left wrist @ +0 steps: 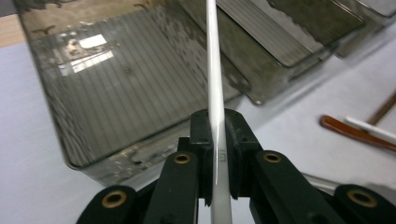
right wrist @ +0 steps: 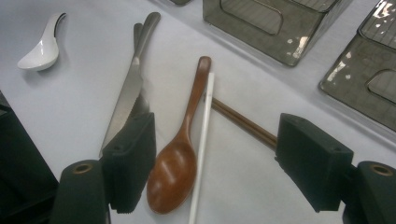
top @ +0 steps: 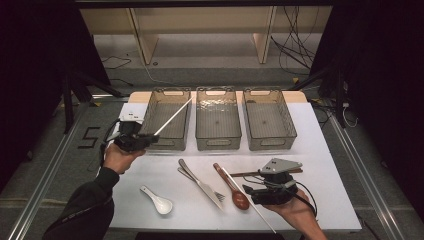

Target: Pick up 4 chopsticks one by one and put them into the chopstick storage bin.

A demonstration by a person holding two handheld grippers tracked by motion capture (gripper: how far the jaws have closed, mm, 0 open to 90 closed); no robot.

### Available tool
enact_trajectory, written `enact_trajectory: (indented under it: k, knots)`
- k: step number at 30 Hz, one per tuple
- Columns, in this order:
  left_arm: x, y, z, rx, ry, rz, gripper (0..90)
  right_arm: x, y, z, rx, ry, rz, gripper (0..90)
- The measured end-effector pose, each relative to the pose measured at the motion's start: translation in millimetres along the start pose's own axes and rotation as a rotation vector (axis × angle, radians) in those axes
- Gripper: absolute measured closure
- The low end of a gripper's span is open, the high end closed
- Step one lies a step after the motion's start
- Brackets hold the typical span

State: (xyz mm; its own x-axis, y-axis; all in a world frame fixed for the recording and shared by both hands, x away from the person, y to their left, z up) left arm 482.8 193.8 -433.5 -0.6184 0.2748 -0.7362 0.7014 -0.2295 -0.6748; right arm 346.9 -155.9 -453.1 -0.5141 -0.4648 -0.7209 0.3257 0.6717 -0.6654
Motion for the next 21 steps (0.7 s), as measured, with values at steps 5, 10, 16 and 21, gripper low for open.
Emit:
enact_trajectory:
  k: [5,10,16,21]
  knots:
    - [-9.9,12.5,-14.0,-0.04,-0.046,-0.013,83.1,0.6,0.6,0.3,-0.003,0.0,-0.006,29.4]
    - [-13.4,28.7,-22.5,-0.064,-0.071,-0.046,83.1,0.6,1.4,0.7,-0.006,0.002,-0.008,29.4]
    - [-14.6,44.9,-27.1,-0.075,-0.102,-0.069,83.1,1.2,1.3,2.0,-0.008,0.006,-0.009,29.4]
    - [-17.4,54.5,-30.9,-0.081,-0.12,-0.089,83.0,1.1,1.6,3.3,-0.01,0.007,-0.009,29.4]
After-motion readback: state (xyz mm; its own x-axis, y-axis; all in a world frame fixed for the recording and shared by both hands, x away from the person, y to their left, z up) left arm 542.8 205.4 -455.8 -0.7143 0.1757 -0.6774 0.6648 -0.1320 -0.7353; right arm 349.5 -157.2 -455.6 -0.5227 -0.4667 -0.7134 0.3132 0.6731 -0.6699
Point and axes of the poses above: each handheld gripper's, and its own axes: y roughly forward along the jaws, x roughly out of its underside, z roughly to its right, the point moved 7 cm from there along y, roughly forward along the jaws, and after that the axes turned 15 degrees about -x, right-handed, at the moved point
